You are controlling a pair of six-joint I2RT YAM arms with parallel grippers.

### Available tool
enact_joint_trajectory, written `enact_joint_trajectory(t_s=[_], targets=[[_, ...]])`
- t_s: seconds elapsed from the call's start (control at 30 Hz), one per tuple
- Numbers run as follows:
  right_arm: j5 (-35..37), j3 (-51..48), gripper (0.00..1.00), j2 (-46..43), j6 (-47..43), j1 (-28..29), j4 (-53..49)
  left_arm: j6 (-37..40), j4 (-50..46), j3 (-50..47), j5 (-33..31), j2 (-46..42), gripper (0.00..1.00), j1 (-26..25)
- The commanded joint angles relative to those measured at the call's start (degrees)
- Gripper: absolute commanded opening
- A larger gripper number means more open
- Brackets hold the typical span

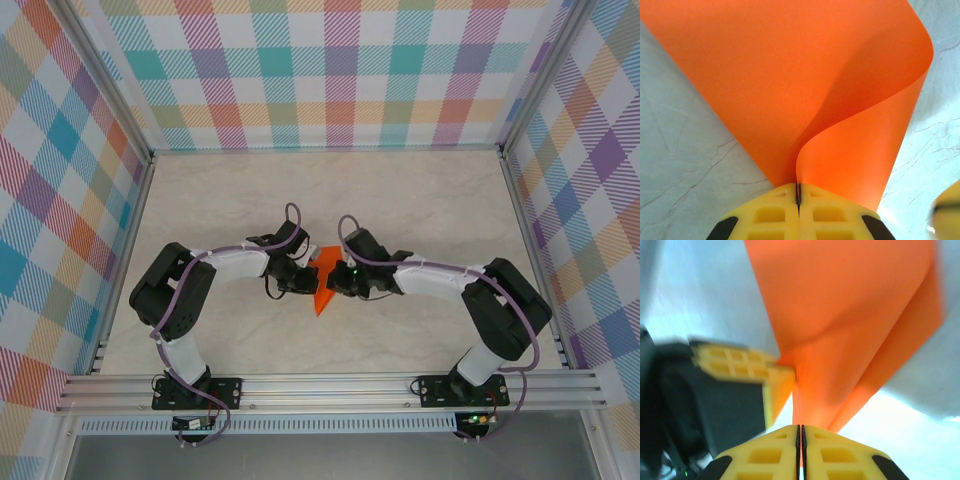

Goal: Fold a paper plane with a square sheet of paper (pick it up from the middle)
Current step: Third fold the triangle at the center of the table.

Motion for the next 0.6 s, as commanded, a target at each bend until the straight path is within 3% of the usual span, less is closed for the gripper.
enact_joint_trajectory(t_s=[0.0, 0.23, 0.57], targets=[[2.68, 5.48, 0.12, 1.63, -6.26, -3.67, -7.15, 1.19, -1.93, 0.2, -0.68, 2.02, 0.03, 0.11], [2.14, 18.17, 0.12, 13.11, -12.3, -6.22, -15.41, 1.28, -2.03, 0.49, -0.66, 1.98, 0.03, 0.11], [1.82, 25.41, 0.12, 22.07, -16.38, -6.31, -19.91, 1.45, -2.46, 0.85, -0.75, 1.76, 0.04, 0.11]])
